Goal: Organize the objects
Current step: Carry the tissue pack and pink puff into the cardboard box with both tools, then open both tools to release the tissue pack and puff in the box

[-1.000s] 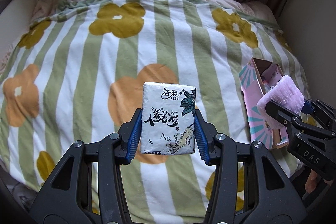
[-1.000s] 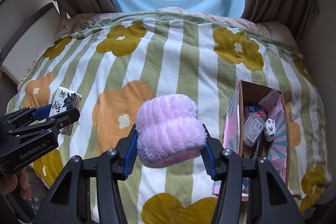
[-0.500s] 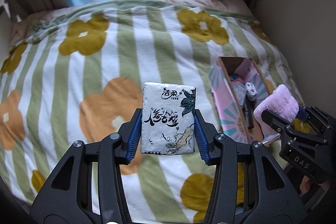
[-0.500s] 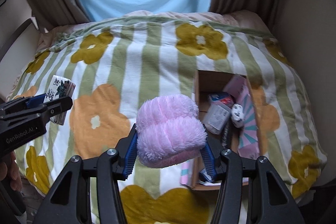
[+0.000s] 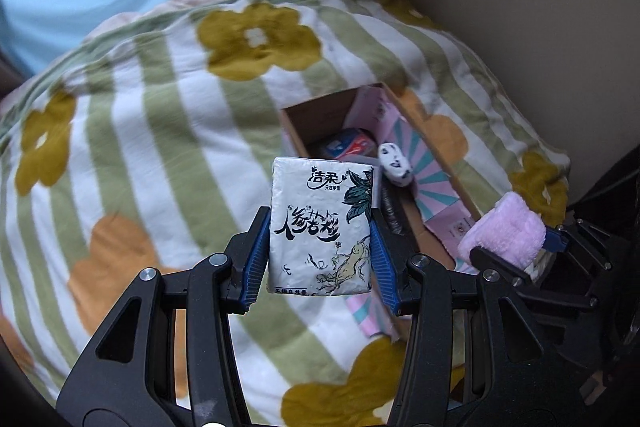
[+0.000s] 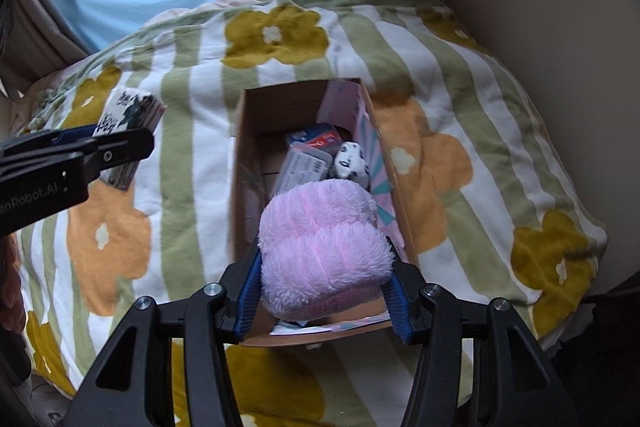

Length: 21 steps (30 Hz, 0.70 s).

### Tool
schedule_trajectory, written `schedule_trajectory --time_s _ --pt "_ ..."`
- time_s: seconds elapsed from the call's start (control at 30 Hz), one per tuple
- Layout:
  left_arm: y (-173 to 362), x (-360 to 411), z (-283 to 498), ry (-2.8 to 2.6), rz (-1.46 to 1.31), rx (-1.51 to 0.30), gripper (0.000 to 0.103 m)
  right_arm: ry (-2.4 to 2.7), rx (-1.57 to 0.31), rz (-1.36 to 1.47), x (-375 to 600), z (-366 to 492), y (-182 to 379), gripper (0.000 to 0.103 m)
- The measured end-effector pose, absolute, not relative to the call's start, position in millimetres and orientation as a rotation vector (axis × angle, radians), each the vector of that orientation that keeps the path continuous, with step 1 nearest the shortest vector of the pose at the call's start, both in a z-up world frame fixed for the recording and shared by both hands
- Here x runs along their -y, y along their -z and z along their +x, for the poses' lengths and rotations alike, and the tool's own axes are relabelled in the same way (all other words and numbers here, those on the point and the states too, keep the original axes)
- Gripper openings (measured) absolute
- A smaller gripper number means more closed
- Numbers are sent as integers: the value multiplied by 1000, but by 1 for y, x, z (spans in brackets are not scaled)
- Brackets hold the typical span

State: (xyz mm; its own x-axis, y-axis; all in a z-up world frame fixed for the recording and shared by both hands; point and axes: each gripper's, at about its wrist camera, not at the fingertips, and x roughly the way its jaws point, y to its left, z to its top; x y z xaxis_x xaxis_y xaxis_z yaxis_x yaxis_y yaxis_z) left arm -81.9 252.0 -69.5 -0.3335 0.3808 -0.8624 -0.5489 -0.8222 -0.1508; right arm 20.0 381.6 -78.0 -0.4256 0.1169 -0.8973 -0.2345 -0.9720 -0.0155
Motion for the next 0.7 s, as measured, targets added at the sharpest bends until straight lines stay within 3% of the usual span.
schedule_trajectory --time_s 0.37,0.7 --pt "145 -358 -115 -1970 -1363 -391 43 -2415 -257 -1648 -416 0 143 49" --pt "194 -389 -129 -1895 -1399 -456 43 -2415 -265 -1722 -416 -5 178 49"
